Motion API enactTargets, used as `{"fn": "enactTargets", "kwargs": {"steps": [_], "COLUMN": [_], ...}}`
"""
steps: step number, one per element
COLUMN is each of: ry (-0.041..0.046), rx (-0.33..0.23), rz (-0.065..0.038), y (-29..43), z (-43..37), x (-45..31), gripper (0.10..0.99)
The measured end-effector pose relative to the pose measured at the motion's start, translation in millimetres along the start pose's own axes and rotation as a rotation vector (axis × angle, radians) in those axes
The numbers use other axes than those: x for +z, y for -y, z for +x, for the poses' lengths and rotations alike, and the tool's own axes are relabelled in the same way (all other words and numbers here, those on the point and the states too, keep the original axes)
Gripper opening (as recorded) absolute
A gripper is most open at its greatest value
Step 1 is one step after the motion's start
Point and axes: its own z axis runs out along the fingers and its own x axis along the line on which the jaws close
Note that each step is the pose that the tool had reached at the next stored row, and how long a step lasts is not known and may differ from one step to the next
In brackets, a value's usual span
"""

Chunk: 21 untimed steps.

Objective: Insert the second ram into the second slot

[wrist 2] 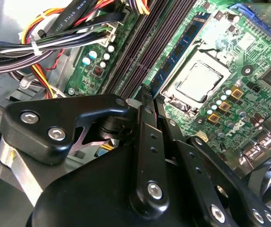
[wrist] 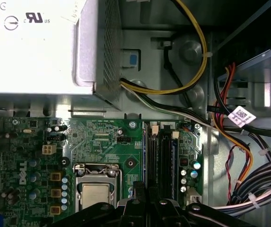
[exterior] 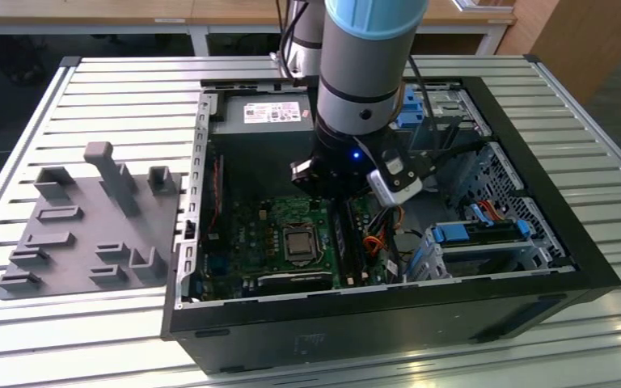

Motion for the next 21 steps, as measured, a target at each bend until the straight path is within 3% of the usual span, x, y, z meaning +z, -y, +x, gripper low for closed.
{"fn": "enactTargets", "kwargs": {"steps": [21], "ry": [0.0000], "rx": [0.000], "rz": [0.000], "y": [0.2], "z": [0.0], "x": [5.5], "gripper": [0.137]}}
